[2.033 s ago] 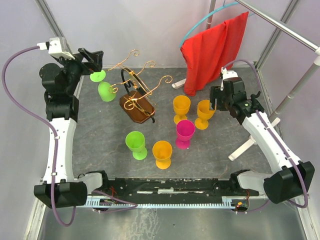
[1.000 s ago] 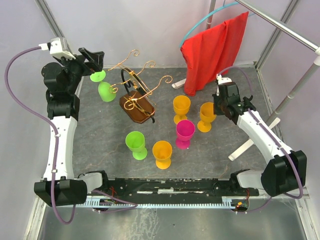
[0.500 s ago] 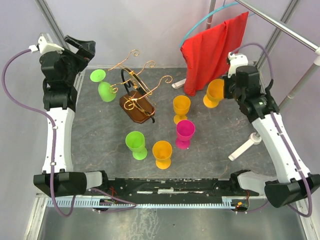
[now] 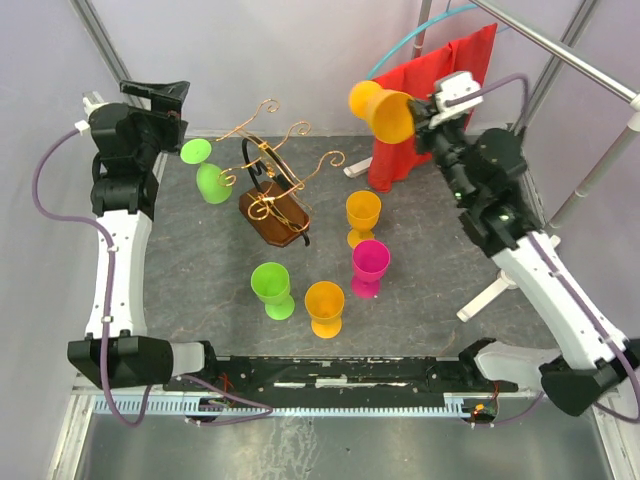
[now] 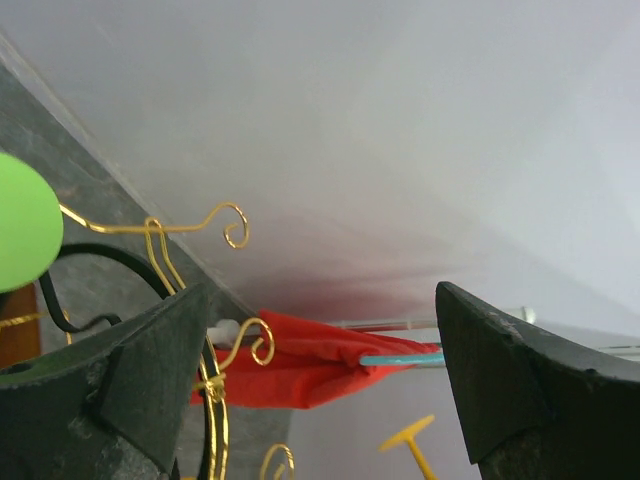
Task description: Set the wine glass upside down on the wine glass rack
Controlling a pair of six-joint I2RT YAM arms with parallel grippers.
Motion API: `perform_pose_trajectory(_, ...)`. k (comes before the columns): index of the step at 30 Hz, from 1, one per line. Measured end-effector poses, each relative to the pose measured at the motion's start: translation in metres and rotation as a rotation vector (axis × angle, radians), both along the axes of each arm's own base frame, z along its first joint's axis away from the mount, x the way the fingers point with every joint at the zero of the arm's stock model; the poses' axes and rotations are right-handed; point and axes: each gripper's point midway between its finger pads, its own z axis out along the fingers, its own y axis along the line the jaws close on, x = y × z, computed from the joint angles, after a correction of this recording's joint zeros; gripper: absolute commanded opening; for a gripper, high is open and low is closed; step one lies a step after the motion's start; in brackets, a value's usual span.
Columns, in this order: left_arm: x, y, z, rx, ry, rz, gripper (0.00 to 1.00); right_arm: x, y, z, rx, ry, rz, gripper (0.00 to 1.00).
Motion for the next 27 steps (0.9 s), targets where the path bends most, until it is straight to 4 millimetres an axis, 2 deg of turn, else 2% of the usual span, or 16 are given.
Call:
perform_pose_trajectory(3,-0.009,-0.007,-0.004,-0.112,0.010,0.001,0.99,0.009,0.044,0.013,0.011,-0.112,0.088,0.01)
perform_pose_trajectory(6,-0.018,-0.016,-0.007,-0.202,0.017,-0.005,0.99,0.022,0.089,0.013,0.017,-0.186,0.164,0.01)
perform_pose_trajectory(10,-0.028,-0.025,-0.006,-0.294,0.017,-0.009,0.97,0.038,0.146,-0.010,-0.009,-0.229,0.242,0.01)
perform_pose_trajectory(14,-0.031,-0.030,-0.007,-0.369,0.008,-0.016,0.93,0.041,0.192,-0.032,-0.034,-0.241,0.309,0.01)
perform_pose_trajectory(17,-0.029,-0.033,-0.014,-0.405,0.020,-0.019,0.93,0.034,0.213,-0.032,-0.027,-0.271,0.346,0.01)
perform_pose_trajectory(20,-0.027,-0.037,-0.025,-0.432,0.046,-0.022,0.91,0.023,0.228,-0.016,-0.004,-0.330,0.372,0.01)
perform_pose_trajectory(23,-0.027,-0.040,-0.034,-0.446,0.067,-0.023,0.88,0.013,0.237,0.004,0.028,-0.388,0.389,0.01)
perform_pose_trajectory(27,-0.026,-0.042,-0.034,-0.462,0.063,-0.026,0.86,0.000,0.246,0.015,0.050,-0.425,0.417,0.01)
